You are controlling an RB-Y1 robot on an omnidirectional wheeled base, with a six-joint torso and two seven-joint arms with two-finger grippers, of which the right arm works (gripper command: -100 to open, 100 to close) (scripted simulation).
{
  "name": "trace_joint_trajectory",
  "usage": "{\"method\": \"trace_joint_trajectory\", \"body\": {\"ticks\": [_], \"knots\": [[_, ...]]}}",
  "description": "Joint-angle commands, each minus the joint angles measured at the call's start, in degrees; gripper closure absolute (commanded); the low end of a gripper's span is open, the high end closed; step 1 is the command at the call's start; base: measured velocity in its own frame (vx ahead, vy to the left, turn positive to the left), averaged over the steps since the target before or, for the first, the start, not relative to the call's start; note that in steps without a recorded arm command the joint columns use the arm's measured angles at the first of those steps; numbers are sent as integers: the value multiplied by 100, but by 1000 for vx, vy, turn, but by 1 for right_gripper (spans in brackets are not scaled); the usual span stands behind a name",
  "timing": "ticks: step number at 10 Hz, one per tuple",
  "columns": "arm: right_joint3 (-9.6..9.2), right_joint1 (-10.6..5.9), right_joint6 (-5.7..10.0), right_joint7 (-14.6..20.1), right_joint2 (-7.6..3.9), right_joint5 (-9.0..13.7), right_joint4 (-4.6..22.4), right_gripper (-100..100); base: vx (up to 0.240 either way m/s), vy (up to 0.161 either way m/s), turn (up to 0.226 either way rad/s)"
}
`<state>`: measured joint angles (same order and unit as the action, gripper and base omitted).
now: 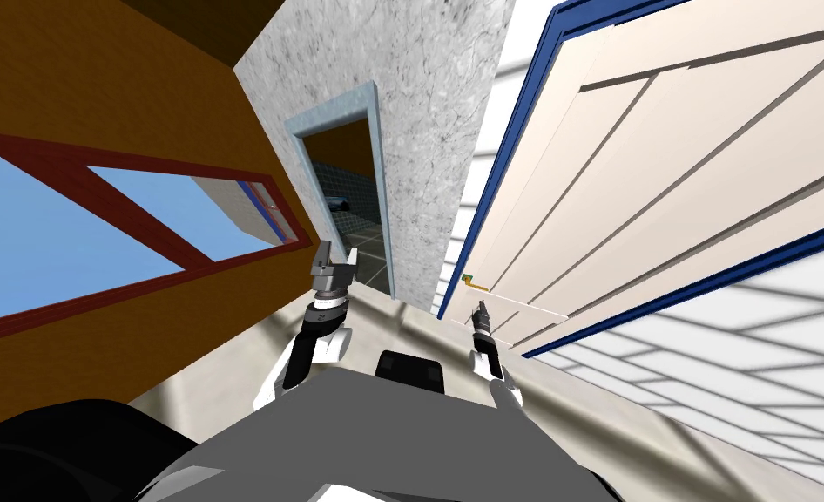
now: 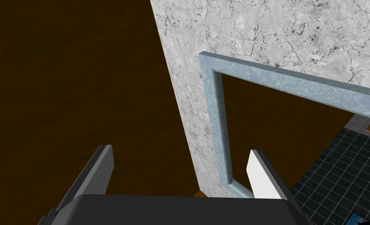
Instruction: Pull the door open
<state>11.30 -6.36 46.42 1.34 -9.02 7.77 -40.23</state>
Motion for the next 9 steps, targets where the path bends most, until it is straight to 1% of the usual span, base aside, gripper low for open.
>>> {"method": "trace_joint_trajectory", "body": {"ticks": [1,3,6,7,9], "knots": [[28,-88,45,9,-7,4,224,-100,48,-52,62],[62,-177,79,22,-16,8,457,-100,56,-59,69],[97,-273,116,35,-26,12,710,-100,46,-44,43],[120,-334,139,44,-33,15,869,-100,41,-53,59],[143,-395,163,53,-39,17,1030,-100,43,-52,59]]}}
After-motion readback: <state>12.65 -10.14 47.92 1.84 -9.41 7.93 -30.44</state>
